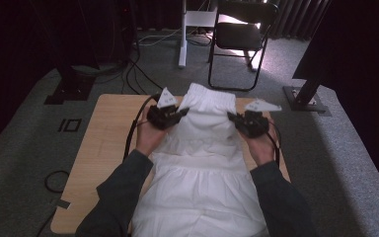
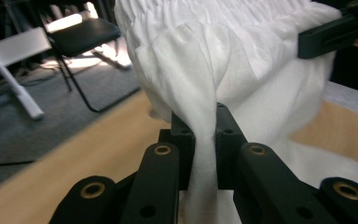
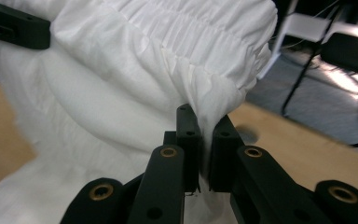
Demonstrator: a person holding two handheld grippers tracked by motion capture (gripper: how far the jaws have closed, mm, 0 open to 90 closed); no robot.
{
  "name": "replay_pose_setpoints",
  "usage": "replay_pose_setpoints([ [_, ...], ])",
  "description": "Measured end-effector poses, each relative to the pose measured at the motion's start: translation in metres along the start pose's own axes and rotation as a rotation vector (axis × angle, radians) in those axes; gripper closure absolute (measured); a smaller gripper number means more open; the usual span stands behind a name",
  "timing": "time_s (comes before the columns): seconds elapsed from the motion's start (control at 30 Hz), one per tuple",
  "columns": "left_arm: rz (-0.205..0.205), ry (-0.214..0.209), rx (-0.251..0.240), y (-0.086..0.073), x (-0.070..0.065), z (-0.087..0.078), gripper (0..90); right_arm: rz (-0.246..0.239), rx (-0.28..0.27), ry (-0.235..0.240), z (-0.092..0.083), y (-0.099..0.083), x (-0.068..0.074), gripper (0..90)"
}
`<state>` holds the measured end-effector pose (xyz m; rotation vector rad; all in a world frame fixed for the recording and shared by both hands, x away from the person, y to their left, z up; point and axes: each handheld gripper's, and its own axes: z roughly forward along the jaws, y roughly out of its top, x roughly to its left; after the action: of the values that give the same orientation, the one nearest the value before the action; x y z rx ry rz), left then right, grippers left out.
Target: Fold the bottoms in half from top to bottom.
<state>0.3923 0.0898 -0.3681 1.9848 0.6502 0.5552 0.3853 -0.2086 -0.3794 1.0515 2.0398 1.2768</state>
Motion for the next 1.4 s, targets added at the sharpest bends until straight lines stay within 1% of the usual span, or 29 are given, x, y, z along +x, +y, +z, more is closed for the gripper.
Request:
replay_pose_setpoints([
  [0.03, -0.003, -0.023, 0.007, -0.010, -0.011, -0.005, 83.0, 0.002, 0.011, 0.019, -0.005, -0.010, 0.004, 85.3],
  [0.07, 0.006, -0.032, 0.012, -0.017, -0.019, -0.008, 83.0, -0.016, 0.031, 0.032, -0.011, -0.022, 0.010, 85.2],
  [0.1, 0.021, -0.044, 0.028, -0.028, -0.032, -0.013, 83.0, -0.022, 0.041, 0.038, -0.015, -0.030, 0.014, 85.2],
  [0.2, 0.034, -0.075, 0.064, -0.057, -0.059, -0.020, 82.9, -0.023, 0.077, 0.077, -0.027, -0.063, 0.027, 85.1],
  [0.23, 0.026, -0.087, 0.080, -0.069, -0.067, -0.021, 82.8, -0.022, 0.095, 0.090, -0.030, -0.074, 0.032, 85.0],
  [0.27, 0.005, -0.106, 0.091, -0.078, -0.073, -0.021, 82.8, -0.017, 0.114, 0.106, -0.033, -0.086, 0.036, 85.0],
  [0.3, -0.015, -0.130, 0.120, -0.093, -0.081, -0.019, 82.7, -0.014, 0.131, 0.111, -0.034, -0.094, 0.039, 85.0],
  [0.33, -0.021, -0.135, 0.140, -0.103, -0.087, -0.016, 82.8, -0.009, 0.159, 0.117, -0.035, -0.109, 0.044, 84.9],
  [0.37, -0.030, -0.153, 0.189, -0.118, -0.096, -0.011, 82.7, -0.009, 0.180, 0.123, -0.035, -0.117, 0.047, 84.9],
  [0.47, -0.016, -0.190, 0.309, -0.147, -0.114, 0.004, 82.6, -0.008, 0.277, 0.137, -0.030, -0.151, 0.058, 84.7],
  [0.5, -0.003, -0.193, 0.341, -0.154, -0.118, 0.008, 82.6, -0.006, 0.303, 0.140, -0.028, -0.160, 0.061, 84.5],
  [0.57, 0.002, -0.189, 0.395, -0.164, -0.122, 0.016, 82.6, -0.008, 0.356, 0.152, -0.021, -0.174, 0.063, 83.9],
  [0.6, 0.020, -0.177, 0.403, -0.168, -0.124, 0.019, 82.7, 0.000, 0.378, 0.159, -0.017, -0.179, 0.063, 83.7],
  [0.67, 0.033, -0.170, 0.389, -0.170, -0.122, 0.022, 82.6, -0.007, 0.409, 0.159, -0.009, -0.183, 0.063, 83.5],
  [0.7, 0.029, -0.168, 0.390, -0.170, -0.119, 0.023, 82.6, -0.009, 0.421, 0.161, -0.004, -0.183, 0.062, 83.6],
  [0.73, 0.025, -0.150, 0.387, -0.170, -0.115, 0.024, 82.6, -0.002, 0.425, 0.162, -0.001, -0.182, 0.061, 83.6],
  [0.77, 0.014, -0.139, 0.385, -0.170, -0.112, 0.025, 82.5, -0.011, 0.430, 0.160, 0.005, -0.179, 0.060, 83.6],
  [0.83, -0.049, -0.129, 0.386, -0.169, -0.104, 0.028, 82.5, -0.055, 0.439, 0.142, 0.017, -0.171, 0.059, 83.6],
  [0.93, -0.070, -0.081, 0.394, -0.166, -0.102, 0.032, 82.5, -0.133, 0.442, 0.108, 0.044, -0.157, 0.055, 83.7],
  [1.0, -0.065, -0.050, 0.398, -0.163, -0.100, 0.037, 82.4, -0.155, 0.452, 0.099, 0.062, -0.147, 0.050, 83.7],
  [1.03, -0.059, -0.032, 0.404, -0.161, -0.095, 0.041, 82.3, -0.165, 0.457, 0.103, 0.074, -0.140, 0.045, 83.7],
  [1.07, -0.061, -0.023, 0.400, -0.161, -0.092, 0.043, 82.3, -0.160, 0.466, 0.108, 0.086, -0.133, 0.041, 83.5],
  [1.1, -0.056, -0.011, 0.395, -0.161, -0.087, 0.045, 82.3, -0.158, 0.471, 0.112, 0.093, -0.129, 0.039, 83.4],
  [1.13, -0.048, 0.002, 0.391, -0.161, -0.081, 0.048, 82.2, -0.153, 0.478, 0.114, 0.101, -0.125, 0.036, 83.3],
  [1.2, -0.053, 0.018, 0.391, -0.160, -0.065, 0.051, 82.2, -0.125, 0.489, 0.121, 0.115, -0.117, 0.032, 83.2],
  [1.27, -0.039, 0.041, 0.401, -0.160, -0.051, 0.054, 82.2, -0.098, 0.494, 0.130, 0.127, -0.110, 0.029, 83.2],
  [1.33, -0.028, 0.069, 0.421, -0.158, -0.033, 0.057, 82.2, -0.061, 0.491, 0.137, 0.136, -0.106, 0.030, 83.3],
  [1.37, -0.021, 0.083, 0.432, -0.157, -0.024, 0.059, 82.2, -0.055, 0.486, 0.140, 0.139, -0.105, 0.030, 83.3],
  [1.4, -0.015, 0.098, 0.447, -0.156, -0.012, 0.062, 82.2, -0.037, 0.480, 0.143, 0.143, -0.104, 0.031, 83.2],
])
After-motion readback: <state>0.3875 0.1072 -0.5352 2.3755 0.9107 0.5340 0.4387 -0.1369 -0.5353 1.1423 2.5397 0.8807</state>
